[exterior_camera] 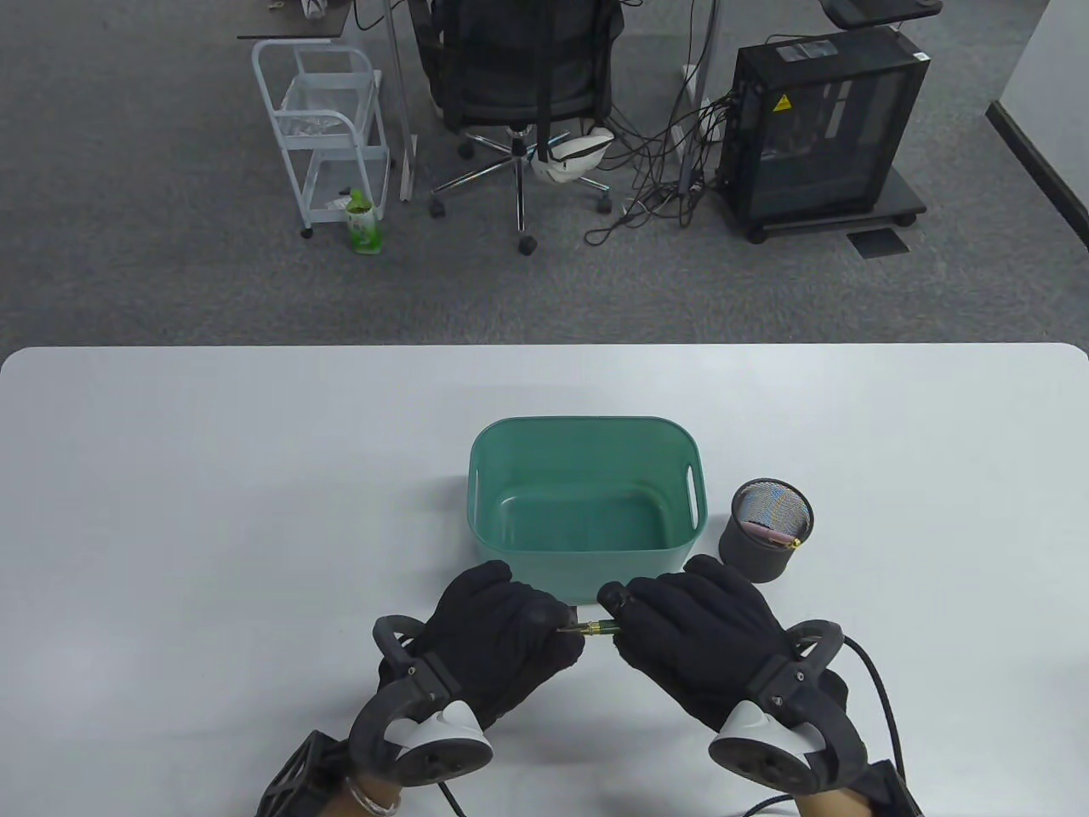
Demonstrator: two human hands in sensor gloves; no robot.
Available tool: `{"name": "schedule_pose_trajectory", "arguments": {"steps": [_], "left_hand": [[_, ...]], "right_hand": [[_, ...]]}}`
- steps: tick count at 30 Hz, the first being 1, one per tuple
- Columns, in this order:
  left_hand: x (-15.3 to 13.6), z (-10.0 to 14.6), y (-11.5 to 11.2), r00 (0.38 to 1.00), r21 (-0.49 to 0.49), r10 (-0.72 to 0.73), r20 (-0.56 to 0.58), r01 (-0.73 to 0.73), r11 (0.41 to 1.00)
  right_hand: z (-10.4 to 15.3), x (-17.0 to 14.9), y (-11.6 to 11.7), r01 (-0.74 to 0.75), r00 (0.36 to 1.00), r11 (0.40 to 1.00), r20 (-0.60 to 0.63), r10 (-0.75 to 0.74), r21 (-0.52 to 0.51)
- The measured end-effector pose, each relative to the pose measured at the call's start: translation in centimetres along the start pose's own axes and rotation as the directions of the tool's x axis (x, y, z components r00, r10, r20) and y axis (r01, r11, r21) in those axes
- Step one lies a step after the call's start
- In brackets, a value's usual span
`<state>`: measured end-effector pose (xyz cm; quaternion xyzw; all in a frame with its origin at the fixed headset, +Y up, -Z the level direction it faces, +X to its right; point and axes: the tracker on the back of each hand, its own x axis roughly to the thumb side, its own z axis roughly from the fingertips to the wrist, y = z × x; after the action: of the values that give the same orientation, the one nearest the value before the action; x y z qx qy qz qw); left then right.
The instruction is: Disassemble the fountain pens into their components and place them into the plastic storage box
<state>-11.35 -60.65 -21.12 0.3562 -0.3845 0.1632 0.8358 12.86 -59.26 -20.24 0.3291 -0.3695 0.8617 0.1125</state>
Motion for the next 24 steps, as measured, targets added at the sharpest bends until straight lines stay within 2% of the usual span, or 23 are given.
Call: {"name": "schedule_pose_trajectory", "arguments": {"steps": [24], "left_hand": [[-1.2,0.0,0.9,0.997,0.024,0.05,-0.051,-0.049,0.999]], "right_hand": [[0.1,-1.3,-0.9,-0.039,0.998,0.999,-0.047,0.037,-0.037]]}}
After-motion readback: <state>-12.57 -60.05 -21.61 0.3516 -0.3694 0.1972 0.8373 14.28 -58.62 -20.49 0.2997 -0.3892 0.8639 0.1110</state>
